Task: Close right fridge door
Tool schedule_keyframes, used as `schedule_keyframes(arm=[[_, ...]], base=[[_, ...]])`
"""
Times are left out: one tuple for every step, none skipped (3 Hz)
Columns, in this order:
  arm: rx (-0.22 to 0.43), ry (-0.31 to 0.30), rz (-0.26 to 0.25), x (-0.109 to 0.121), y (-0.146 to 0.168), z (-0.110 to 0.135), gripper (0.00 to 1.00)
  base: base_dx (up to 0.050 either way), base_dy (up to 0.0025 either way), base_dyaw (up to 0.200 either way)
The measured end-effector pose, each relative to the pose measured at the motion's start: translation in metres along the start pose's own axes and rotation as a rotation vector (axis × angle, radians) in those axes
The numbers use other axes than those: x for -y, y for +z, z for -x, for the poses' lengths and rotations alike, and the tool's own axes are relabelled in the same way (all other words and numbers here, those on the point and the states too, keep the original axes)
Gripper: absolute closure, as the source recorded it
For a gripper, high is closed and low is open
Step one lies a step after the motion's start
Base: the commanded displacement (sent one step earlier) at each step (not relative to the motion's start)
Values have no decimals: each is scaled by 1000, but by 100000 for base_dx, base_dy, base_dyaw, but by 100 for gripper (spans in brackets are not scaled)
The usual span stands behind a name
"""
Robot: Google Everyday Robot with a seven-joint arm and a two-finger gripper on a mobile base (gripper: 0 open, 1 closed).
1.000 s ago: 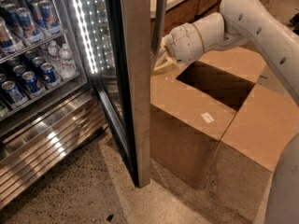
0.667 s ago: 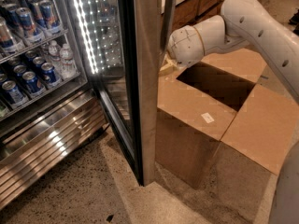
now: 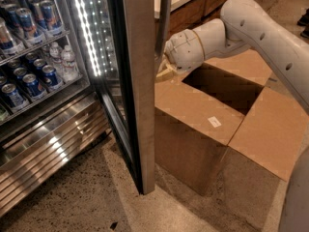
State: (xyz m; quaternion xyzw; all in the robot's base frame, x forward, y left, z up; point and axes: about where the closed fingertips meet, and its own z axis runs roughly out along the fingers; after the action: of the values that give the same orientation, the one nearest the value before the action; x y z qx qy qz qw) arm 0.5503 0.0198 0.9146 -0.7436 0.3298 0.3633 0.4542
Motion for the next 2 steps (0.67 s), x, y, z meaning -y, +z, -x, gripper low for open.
schedule_keyframes(arm=[[7,-3,5,-1,5,-2,100],[32,-8,27,-3,23,-2,100]], base=[[0,0,0],[0,0,0]])
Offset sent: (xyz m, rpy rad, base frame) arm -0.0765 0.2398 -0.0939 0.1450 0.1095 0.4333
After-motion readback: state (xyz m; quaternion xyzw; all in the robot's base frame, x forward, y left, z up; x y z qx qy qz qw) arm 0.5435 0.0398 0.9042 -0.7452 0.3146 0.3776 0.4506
